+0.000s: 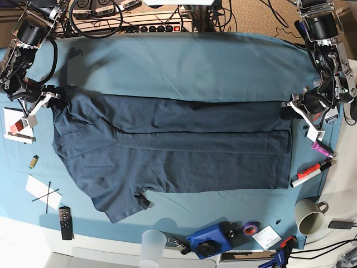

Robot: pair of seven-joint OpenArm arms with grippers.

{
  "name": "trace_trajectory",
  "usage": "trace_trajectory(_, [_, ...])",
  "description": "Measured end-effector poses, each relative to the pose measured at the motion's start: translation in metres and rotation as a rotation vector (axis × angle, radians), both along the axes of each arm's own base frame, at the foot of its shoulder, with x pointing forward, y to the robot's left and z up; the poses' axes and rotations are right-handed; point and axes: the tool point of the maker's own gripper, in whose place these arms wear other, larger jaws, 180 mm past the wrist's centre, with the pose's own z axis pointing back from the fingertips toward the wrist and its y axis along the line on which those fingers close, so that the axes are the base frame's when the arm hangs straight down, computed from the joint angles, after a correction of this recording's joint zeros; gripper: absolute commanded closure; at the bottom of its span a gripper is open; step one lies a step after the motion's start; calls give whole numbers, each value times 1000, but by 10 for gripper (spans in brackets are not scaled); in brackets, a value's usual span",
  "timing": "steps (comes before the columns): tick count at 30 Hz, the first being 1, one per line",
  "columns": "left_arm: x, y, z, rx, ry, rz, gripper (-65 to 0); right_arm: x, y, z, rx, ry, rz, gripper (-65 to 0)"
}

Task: Fold the T-shirt properly
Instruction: 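Pull the folded edge back toward the robot with both grippers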

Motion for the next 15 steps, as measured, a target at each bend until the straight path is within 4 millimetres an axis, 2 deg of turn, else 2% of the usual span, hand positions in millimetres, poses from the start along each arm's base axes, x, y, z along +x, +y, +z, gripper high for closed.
trace_trajectory(7, [-8,0,3,24,38,-43,0,-6,-4,11,-28,-8,-3,0])
trace_trajectory(13, [-20,19,3,65,74,-58,0,1,-18,44,-90,-106,-20,0])
trace_trajectory(15, [-27,24,3,73,86,-66,0,-6,-16,43,-105,-100,-7,0])
